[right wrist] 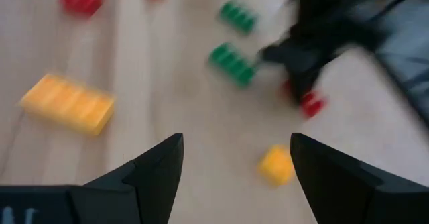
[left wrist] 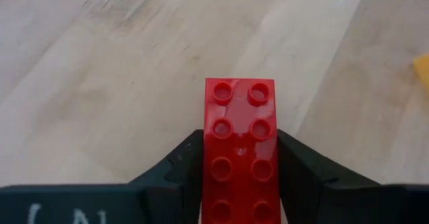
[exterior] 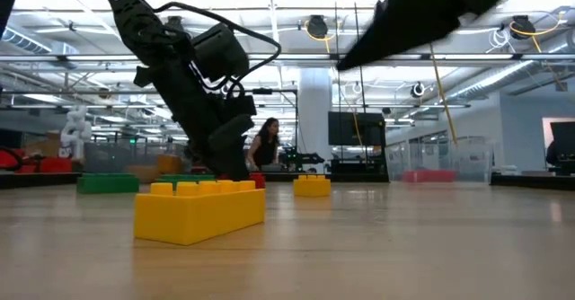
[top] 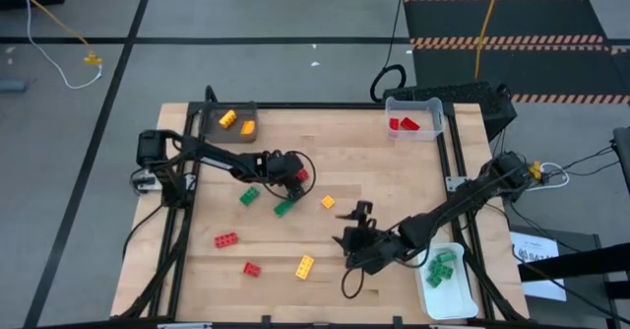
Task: Sort & place blocks by color
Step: Put the red gamepiece into the transparent bin
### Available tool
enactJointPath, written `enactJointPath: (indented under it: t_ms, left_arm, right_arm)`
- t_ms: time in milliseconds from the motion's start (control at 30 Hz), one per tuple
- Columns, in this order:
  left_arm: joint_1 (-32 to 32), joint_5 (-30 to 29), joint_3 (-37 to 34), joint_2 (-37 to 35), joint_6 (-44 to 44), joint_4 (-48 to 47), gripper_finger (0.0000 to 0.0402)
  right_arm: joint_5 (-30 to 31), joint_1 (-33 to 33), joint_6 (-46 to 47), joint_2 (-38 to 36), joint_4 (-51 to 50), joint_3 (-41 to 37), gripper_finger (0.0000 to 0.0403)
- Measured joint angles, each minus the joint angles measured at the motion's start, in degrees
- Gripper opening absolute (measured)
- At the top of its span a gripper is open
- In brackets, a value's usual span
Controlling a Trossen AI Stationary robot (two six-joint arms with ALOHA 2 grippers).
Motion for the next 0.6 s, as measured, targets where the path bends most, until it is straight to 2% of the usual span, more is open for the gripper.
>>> enactJointPath:
  t_ms: [100,233,367,600]
  left_arm:
    - [-0.7,1.34,-0.08,0.22,-0.15,4.25,0.0142]
    - [-2.09,7.25,-0.28,0.37,1.19,13.57,0.0142]
    - [-3.43,11.63,-0.17,-1.05,1.5,21.05,0.0144]
    - [-7.2,15.6,-0.13,-9.66,1.81,24.68,0.0146]
  right_arm:
    - [6.94,-0.09,-0.91,-4.15,-0.48,0.0,0.0265]
    - [15.39,-0.13,-1.25,-11.55,0.67,0.0,0.0265]
    - [14.61,0.15,-0.53,-17.9,3.35,-1.86,0.0265]
    - [9.11,1.77,-5.26,-23.76,18.86,-16.08,0.0265]
